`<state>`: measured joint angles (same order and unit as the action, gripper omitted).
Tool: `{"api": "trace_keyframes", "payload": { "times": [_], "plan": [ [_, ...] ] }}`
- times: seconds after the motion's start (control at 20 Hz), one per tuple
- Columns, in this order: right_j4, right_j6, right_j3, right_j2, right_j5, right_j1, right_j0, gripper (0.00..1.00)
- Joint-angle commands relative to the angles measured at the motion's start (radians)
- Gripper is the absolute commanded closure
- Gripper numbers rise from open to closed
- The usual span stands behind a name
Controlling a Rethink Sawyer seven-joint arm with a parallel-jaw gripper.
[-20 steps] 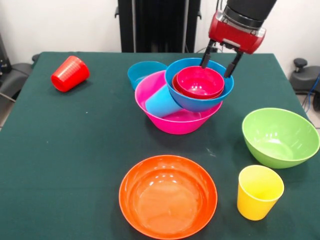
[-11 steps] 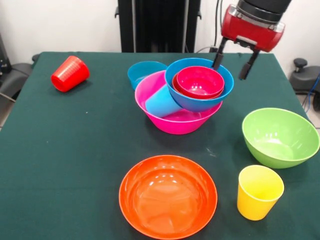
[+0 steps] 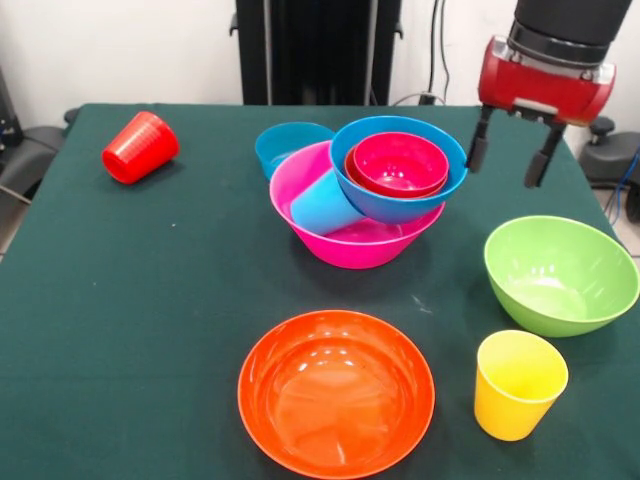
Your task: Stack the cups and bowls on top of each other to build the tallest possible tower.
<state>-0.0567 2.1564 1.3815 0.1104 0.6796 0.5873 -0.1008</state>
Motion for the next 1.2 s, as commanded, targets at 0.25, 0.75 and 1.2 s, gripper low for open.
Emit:
{"api": "trace_keyframes", "payload": {
  "times": [0.25,0.75,1.2],
  "plan": [
    [-0.137,-0.328,0.033,-0.279,0.014,-0.084,0.113,0.00],
    [-0.247,-0.337,0.061,-0.331,0.078,-0.078,0.136,0.00],
    [-0.288,-0.334,0.070,-0.398,0.067,-0.077,0.162,0.00]
  ]
}}
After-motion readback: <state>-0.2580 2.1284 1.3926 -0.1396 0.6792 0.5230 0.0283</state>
